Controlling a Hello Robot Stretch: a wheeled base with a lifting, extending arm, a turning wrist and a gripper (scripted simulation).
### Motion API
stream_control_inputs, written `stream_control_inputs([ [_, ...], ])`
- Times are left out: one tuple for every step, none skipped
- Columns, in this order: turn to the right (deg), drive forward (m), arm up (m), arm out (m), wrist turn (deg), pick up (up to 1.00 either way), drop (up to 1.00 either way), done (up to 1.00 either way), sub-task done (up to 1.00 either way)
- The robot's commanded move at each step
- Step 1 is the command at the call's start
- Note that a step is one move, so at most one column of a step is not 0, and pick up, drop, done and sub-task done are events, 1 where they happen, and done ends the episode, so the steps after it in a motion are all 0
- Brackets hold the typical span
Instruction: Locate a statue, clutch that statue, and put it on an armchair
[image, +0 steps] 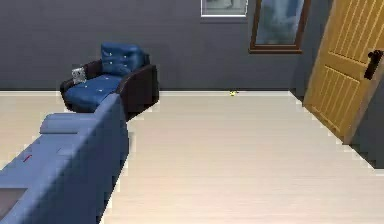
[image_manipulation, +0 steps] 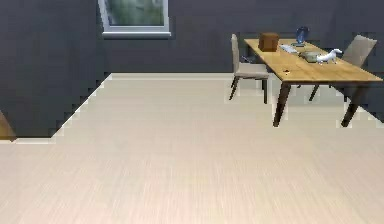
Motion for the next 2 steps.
stream_control_inputs([
  [45.0,0.00,0.00,0.00,0.0,0.00,0.00,0.00,0.00],
  [45.0,0.00,0.00,0.00,0.0,0.00,0.00,0.00,0.00],
])
